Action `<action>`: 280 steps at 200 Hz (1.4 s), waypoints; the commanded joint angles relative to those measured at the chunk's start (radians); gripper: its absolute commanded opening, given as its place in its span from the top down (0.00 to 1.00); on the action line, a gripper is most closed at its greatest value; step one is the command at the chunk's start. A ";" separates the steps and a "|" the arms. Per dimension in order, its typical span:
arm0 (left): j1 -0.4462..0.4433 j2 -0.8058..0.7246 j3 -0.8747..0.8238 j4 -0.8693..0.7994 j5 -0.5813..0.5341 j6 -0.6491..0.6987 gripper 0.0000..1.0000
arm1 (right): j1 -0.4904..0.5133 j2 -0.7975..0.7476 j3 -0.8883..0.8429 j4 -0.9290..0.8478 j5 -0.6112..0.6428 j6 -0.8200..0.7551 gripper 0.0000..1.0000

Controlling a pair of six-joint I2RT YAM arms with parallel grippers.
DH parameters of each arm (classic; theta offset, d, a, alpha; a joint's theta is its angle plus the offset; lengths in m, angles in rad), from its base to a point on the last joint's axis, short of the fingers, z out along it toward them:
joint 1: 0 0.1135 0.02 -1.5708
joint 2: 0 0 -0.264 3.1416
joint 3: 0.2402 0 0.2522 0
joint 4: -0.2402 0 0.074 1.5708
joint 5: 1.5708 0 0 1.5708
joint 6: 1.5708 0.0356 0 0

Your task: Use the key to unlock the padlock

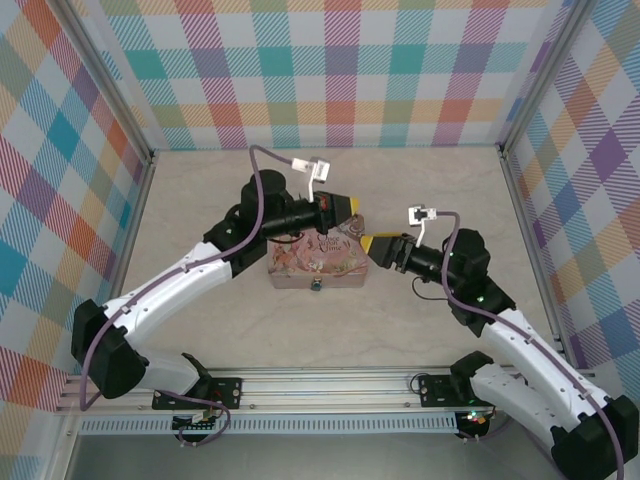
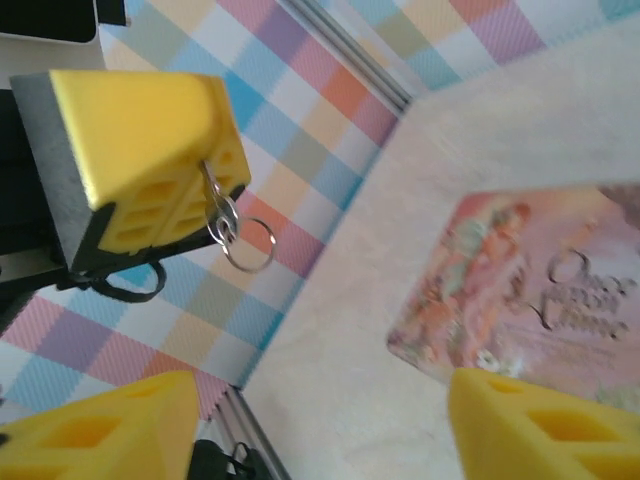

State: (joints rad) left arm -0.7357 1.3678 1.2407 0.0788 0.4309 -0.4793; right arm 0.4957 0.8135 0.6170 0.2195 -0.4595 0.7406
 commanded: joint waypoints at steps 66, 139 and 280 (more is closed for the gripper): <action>-0.013 0.021 0.161 0.020 0.130 0.067 1.00 | -0.028 0.135 0.172 0.376 -0.170 -0.059 0.28; -0.012 0.010 0.160 0.018 0.116 0.063 1.00 | -0.028 0.185 0.214 0.402 -0.179 -0.047 0.52; -0.013 0.004 0.153 0.015 0.014 0.058 1.00 | -0.029 0.190 0.170 0.389 -0.199 -0.001 0.74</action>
State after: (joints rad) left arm -0.7395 1.3857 1.3754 0.0807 0.4988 -0.4259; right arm 0.4694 1.0046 0.7986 0.5751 -0.6292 0.7261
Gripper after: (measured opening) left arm 0.052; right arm 0.265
